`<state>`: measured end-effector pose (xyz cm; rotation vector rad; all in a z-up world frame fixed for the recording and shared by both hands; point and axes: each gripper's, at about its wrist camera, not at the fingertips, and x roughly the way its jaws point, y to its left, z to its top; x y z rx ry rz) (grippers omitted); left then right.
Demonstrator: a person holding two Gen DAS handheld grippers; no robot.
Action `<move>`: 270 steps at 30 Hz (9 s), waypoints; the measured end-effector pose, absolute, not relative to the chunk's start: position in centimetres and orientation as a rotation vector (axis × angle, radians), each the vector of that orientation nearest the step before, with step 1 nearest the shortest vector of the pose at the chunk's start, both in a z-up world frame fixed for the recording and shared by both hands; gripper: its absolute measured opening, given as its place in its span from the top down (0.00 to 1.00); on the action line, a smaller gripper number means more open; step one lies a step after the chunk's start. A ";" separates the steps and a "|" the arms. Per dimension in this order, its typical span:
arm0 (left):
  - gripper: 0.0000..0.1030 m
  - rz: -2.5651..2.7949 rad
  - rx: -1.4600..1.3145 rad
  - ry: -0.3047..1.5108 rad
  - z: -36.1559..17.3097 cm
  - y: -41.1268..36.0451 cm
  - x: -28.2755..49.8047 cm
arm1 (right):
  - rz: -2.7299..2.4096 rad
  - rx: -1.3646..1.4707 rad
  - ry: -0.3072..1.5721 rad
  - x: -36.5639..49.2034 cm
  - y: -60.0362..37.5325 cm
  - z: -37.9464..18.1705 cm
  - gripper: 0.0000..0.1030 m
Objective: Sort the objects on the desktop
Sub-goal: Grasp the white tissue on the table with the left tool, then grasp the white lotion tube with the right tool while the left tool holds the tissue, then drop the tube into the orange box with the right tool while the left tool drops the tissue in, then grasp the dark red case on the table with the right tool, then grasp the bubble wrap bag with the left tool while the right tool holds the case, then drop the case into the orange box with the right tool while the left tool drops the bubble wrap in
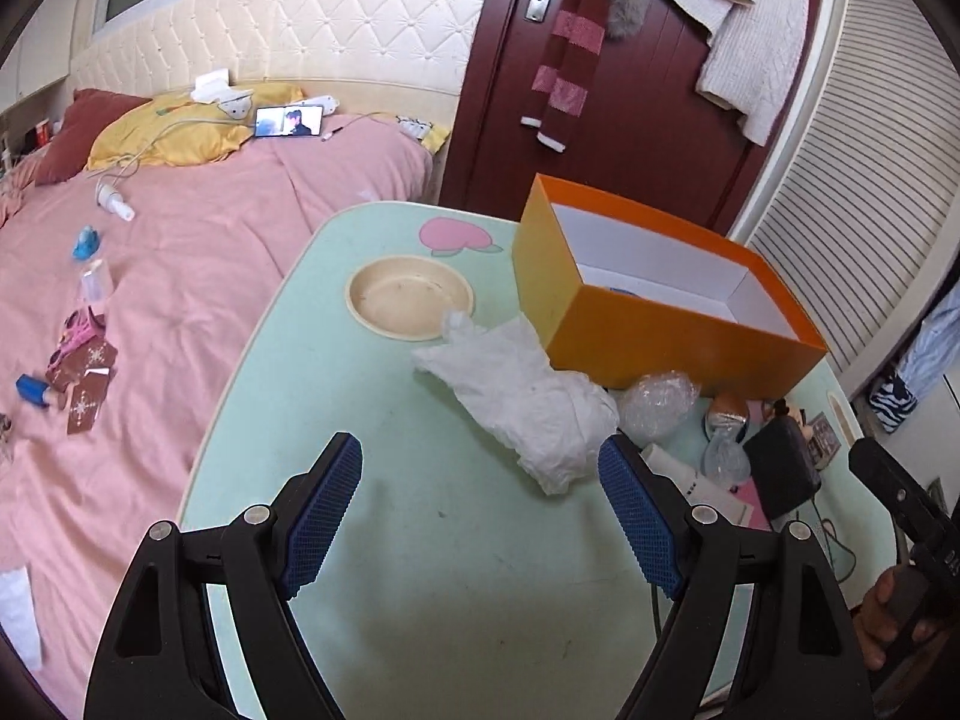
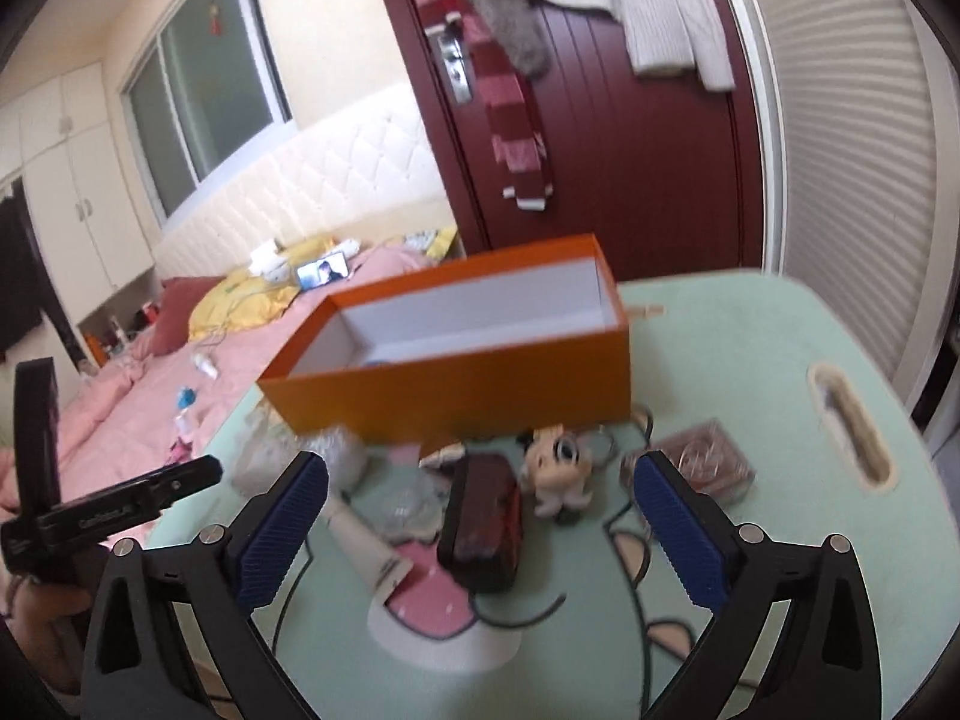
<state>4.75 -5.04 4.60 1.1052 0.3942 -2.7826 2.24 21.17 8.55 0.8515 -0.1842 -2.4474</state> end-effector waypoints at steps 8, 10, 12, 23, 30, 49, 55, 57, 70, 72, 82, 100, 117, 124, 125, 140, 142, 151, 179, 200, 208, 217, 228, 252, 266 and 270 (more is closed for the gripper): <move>0.21 -2.803 1.159 0.334 3.4 -3.8 2.2 | -2.441 0.874 -0.207 2.0 21.5 8.3 0.00; 0.21 -2.808 1.173 0.319 3.1 -3.5 1.6 | -2.436 0.883 -0.212 1.9 21.6 8.1 0.00; 0.23 -2.781 1.212 0.292 2.4 -3.3 0.9 | -2.429 0.894 -0.216 1.9 21.6 7.9 0.00; 0.75 -2.775 1.150 0.265 2.4 -3.4 3.0 | -2.403 0.901 -0.080 2.3 20.0 7.5 0.00; 0.75 -2.753 1.133 0.195 2.2 -2.6 3.8 | -2.406 0.880 -0.026 2.6 19.5 7.5 0.00; 0.74 -2.754 1.120 0.208 2.2 -3.0 3.4 | -2.169 0.877 0.336 2.5 11.3 5.7 0.44; 0.74 -2.755 1.119 0.202 2.2 -2.9 3.4 | -2.147 0.874 0.403 2.8 10.9 5.4 0.48; 0.74 -2.757 1.120 0.203 2.2 -2.9 3.4 | -2.076 0.888 0.439 3.4 10.6 5.0 0.51; 0.74 -2.758 1.117 0.214 2.1 -3.0 3.4 | -2.077 0.897 0.399 2.8 9.7 3.7 0.59; 0.74 -2.757 1.115 0.210 2.1 -2.9 3.4 | -2.104 0.882 0.418 3.1 9.3 3.5 0.81; 0.74 -2.754 1.108 0.218 2.7 -2.9 3.4 | -2.135 0.863 0.282 2.7 10.5 4.0 0.81; 0.74 -2.947 0.887 0.236 10.8 -1.5 1.0 | -2.295 0.722 0.100 -1.3 12.7 10.3 0.81; 0.74 -2.949 1.089 0.254 7.6 1.0 -8.6 | -2.464 0.822 -0.046 -9.6 14.2 9.2 0.81; 0.74 -2.941 1.103 0.230 7.0 1.1 -8.9 | -2.458 0.868 -0.045 -10.6 14.7 8.0 0.81; 0.74 -2.941 1.104 0.230 7.0 1.1 -8.9 | -2.456 0.869 -0.045 -10.7 14.7 8.0 0.81; 0.50 -2.969 1.098 0.286 7.6 1.3 -8.7 | -2.454 0.852 -0.094 -10.7 15.3 8.1 0.67; 0.30 -2.923 1.052 0.240 8.1 1.2 -8.3 | -2.459 0.844 -0.108 -10.5 15.6 8.3 0.66; 0.16 -2.897 0.975 0.293 8.8 -1.1 -5.3 | -2.469 0.801 -0.101 -8.3 16.1 9.6 0.43; 0.16 -2.807 1.267 0.390 3.8 -0.6 2.5 | -2.505 0.934 0.008 0.7 20.8 6.8 0.43; 0.11 -2.782 1.301 0.052 2.3 3.2 1.9 | -2.396 1.010 0.047 0.4 17.8 3.9 0.69; 0.11 -2.858 1.255 0.181 2.3 2.0 1.8 | -2.412 0.975 0.068 1.1 18.2 3.5 0.73; 0.13 -2.833 1.256 0.248 2.5 1.6 -2.2 | -2.409 0.976 0.069 1.0 18.2 3.8 0.73; 0.66 -2.840 1.247 0.246 2.6 1.6 -0.2 | -2.418 0.973 0.075 1.8 17.2 3.8 0.73; 0.66 -2.963 1.049 0.278 8.7 0.7 0.0 | -2.406 0.806 0.013 1.7 16.6 8.4 0.73; 0.66 -2.995 1.034 0.242 10.2 1.4 -4.9 | -2.491 0.736 -0.014 -3.5 15.7 11.0 0.73; 0.66 -2.984 1.072 0.257 9.6 1.4 -6.5 | -2.507 0.776 -0.038 -5.2 15.5 10.9 0.73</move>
